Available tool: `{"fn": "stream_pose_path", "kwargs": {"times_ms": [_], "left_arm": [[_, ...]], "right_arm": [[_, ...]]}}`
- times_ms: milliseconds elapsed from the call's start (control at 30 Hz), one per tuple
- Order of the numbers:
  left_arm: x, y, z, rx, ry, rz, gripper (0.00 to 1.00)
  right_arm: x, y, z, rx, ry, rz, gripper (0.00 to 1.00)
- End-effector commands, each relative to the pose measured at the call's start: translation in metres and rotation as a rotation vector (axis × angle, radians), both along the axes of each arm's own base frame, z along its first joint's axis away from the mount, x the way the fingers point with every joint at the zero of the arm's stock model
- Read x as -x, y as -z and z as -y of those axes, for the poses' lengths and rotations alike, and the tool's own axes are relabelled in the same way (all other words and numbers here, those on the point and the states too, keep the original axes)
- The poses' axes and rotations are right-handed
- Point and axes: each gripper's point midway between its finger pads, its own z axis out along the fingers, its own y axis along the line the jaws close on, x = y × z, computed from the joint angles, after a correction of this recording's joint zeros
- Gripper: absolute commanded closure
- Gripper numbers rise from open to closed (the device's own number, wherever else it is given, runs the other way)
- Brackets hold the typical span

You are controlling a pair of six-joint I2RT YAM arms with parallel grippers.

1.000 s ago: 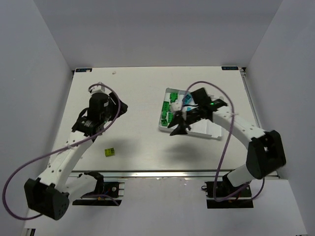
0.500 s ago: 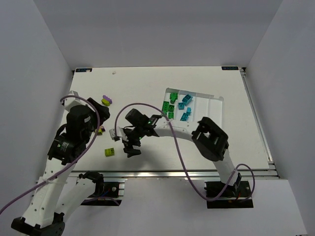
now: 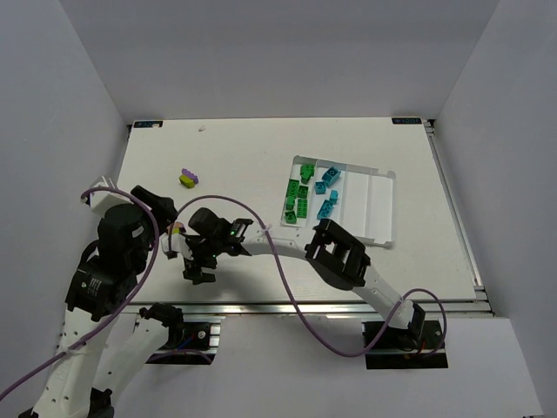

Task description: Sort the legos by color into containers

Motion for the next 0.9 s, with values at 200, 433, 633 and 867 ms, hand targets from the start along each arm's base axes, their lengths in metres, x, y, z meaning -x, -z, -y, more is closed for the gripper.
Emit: {"fn": "stream_pose_path", "kwargs": {"times_ms": [200, 433, 633, 867], "left_arm": [[0.008, -0.013, -0.011, -0.013, -0.038, 0.02, 0.23], [0.003, -0.015, -0.008, 0.002, -0.036, 0.049, 0.23], [-0.007, -0.004, -0.004, 0.014, -0.035, 0.064, 0.23], [-0.032, 0.027, 0.019, 0.07, 0.024, 0.06, 0.24]], "right_arm": [[-0.012, 0.01, -0.016, -0.002, 0.057, 0.046, 0.38], [-0.016, 0.002, 0.007, 0.015, 0.044, 0.09, 0.68], [-0.023, -0.058, 0.073, -0.018, 0.043, 0.087, 1.0], [-0.061, -0.131, 0.2, -0.073, 0.174, 0.095, 1.0]]}}
